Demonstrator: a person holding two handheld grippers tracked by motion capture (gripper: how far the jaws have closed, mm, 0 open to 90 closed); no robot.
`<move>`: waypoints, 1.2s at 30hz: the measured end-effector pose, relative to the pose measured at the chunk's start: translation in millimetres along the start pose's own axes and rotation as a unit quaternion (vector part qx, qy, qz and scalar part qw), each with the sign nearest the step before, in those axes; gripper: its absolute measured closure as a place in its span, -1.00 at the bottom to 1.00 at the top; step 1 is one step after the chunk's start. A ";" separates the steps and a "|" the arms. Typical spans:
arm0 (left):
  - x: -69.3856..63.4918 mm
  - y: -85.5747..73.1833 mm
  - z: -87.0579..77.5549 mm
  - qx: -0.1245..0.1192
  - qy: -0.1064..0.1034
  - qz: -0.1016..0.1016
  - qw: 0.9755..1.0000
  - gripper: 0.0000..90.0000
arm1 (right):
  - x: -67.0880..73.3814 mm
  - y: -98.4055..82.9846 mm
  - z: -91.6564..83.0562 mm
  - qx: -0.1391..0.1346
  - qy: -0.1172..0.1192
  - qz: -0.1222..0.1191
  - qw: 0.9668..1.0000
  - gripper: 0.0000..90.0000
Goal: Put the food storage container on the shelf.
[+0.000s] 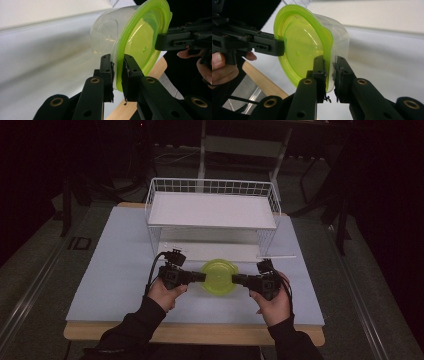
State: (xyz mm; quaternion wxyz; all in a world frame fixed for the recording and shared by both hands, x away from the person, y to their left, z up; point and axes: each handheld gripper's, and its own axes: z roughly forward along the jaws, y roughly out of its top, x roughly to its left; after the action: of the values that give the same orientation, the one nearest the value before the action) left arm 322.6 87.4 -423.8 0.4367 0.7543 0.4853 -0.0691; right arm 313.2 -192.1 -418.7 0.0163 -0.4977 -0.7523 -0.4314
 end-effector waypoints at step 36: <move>1.5 127.5 -61.5 -0.077 0.061 -0.027 0.995 0.79 | 32.7 145.7 -5.9 -0.064 -0.013 -0.005 0.998 0.79</move>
State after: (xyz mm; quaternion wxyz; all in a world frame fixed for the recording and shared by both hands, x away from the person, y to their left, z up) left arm 404.8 114.2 -311.7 0.4608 0.7077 0.5356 0.0029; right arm 405.6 -152.7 -308.0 -0.0275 -0.4993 -0.7258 -0.4724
